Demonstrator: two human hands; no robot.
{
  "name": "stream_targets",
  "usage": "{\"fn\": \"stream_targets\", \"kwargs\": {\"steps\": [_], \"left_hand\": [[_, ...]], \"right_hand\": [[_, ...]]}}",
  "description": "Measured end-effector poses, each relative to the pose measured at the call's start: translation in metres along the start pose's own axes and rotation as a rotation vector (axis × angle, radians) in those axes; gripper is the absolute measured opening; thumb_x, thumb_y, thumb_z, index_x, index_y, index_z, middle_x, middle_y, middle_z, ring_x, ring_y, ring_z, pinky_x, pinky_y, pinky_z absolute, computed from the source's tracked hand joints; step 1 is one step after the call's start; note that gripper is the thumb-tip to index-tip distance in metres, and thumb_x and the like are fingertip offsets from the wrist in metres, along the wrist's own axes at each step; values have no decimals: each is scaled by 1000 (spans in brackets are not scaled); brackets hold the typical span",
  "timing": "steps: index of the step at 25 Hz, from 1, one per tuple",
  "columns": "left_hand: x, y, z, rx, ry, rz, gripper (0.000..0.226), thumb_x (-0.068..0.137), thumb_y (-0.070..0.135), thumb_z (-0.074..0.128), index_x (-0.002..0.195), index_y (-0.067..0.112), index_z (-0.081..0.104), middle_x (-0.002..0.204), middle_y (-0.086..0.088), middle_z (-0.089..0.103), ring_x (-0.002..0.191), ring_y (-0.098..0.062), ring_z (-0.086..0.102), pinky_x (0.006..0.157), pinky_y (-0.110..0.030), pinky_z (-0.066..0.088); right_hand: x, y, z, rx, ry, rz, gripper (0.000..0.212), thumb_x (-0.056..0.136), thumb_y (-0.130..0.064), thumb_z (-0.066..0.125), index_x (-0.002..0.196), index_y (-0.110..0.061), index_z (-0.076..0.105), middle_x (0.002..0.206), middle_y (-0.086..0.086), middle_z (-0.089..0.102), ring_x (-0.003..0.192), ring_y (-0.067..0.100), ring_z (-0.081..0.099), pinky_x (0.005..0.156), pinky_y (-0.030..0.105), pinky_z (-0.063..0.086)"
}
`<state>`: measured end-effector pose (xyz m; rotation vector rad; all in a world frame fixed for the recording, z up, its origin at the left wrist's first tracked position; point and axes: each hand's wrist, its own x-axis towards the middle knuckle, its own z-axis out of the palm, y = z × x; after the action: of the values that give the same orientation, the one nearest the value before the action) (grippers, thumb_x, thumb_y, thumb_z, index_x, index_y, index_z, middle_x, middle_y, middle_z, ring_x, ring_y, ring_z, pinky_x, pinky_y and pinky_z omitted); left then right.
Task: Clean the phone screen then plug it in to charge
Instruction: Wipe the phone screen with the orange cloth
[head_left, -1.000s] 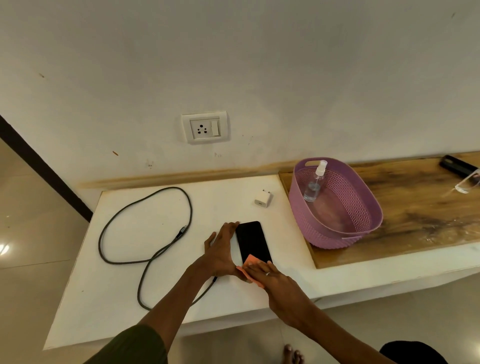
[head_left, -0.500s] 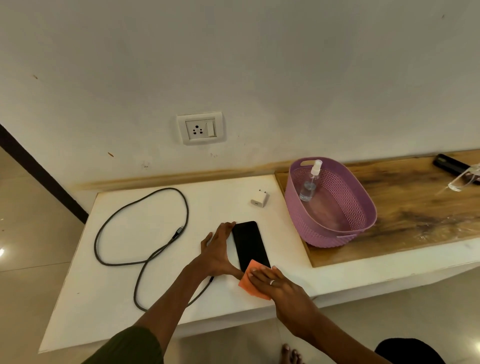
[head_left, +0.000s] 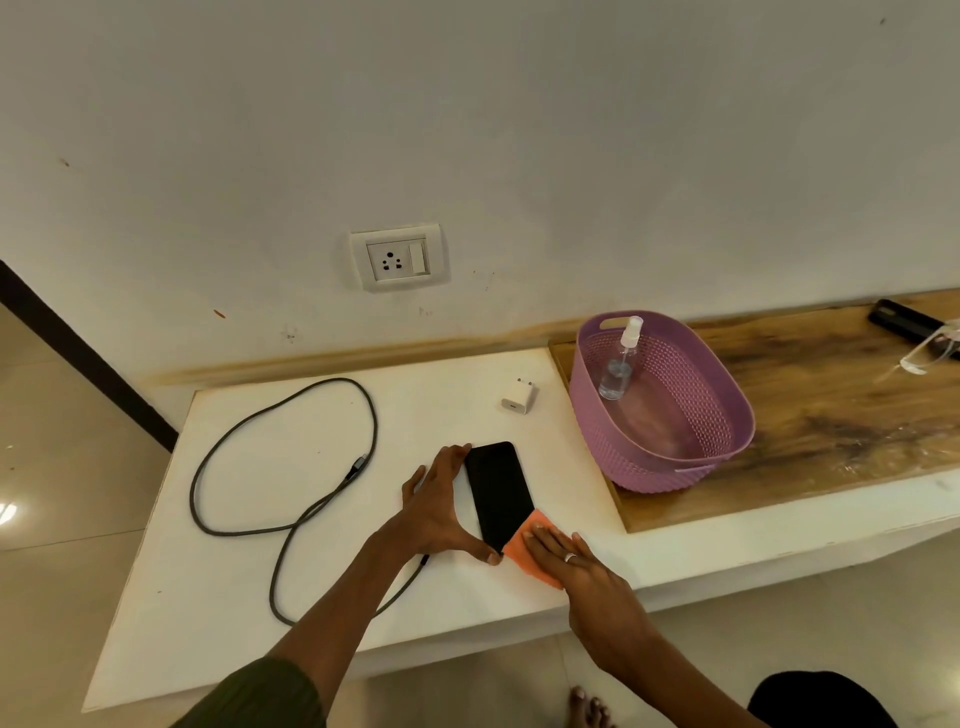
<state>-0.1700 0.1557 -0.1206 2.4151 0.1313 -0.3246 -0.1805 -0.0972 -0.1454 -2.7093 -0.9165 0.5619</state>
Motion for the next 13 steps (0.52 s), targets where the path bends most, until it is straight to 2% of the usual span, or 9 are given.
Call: {"fn": "stream_targets", "kwargs": {"steps": [6, 13], "left_hand": [[0, 1, 0, 4, 4, 4, 147, 32, 76, 82, 147, 39, -1, 155, 17, 12, 146, -11, 15, 114, -28, -6], [1, 2, -1, 28, 4, 1, 148, 37, 71, 84, 151, 33, -2, 157, 16, 7, 146, -9, 10, 112, -26, -9]], "right_hand": [[17, -9, -5, 115, 83, 58, 88, 92, 3, 51, 150, -32, -4, 161, -12, 2, 148, 25, 10, 107, 30, 39], [53, -17, -22, 203, 141, 99, 70, 95, -8, 52, 151, -27, 15, 156, -3, 31, 141, 26, 35, 107, 30, 39]]}}
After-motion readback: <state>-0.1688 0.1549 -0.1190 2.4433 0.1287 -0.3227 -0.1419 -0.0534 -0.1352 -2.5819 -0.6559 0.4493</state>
